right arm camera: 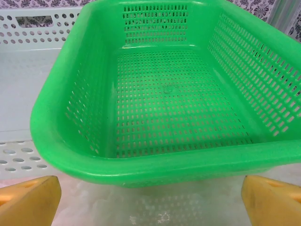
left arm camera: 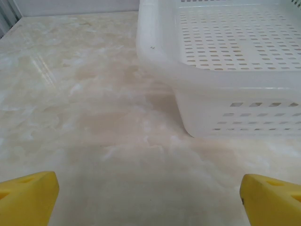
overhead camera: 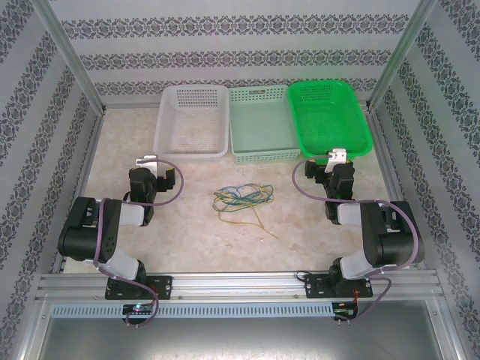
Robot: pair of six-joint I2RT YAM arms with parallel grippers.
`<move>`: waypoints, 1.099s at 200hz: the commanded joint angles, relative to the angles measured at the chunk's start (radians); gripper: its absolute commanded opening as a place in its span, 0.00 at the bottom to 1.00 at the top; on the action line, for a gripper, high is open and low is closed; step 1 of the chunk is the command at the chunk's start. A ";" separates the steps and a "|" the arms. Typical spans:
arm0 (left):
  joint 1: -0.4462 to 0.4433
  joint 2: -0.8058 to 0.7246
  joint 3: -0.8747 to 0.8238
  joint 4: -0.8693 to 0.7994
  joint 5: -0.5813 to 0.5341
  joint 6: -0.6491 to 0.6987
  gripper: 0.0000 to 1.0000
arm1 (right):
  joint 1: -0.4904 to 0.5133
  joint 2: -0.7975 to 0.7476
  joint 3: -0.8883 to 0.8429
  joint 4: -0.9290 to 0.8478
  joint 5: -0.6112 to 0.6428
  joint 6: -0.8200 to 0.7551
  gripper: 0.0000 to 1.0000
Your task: Untangle the cables
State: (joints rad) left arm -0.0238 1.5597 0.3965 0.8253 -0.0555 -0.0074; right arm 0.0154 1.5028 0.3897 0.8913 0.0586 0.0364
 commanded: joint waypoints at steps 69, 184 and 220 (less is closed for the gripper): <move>0.015 -0.001 0.011 0.017 0.008 -0.009 0.99 | 0.001 0.010 -0.001 0.000 -0.031 -0.009 0.98; 0.015 0.000 0.011 0.017 0.008 -0.008 0.99 | -0.003 0.005 0.001 0.006 -0.034 0.001 0.98; 0.015 0.000 0.011 0.017 0.008 -0.008 0.99 | -0.001 -0.122 0.171 -0.440 -0.056 0.020 0.98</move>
State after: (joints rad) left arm -0.0238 1.5597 0.3965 0.8253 -0.0555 -0.0074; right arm 0.0151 1.4681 0.4374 0.7319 0.0307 0.0372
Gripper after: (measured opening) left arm 0.994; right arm 0.983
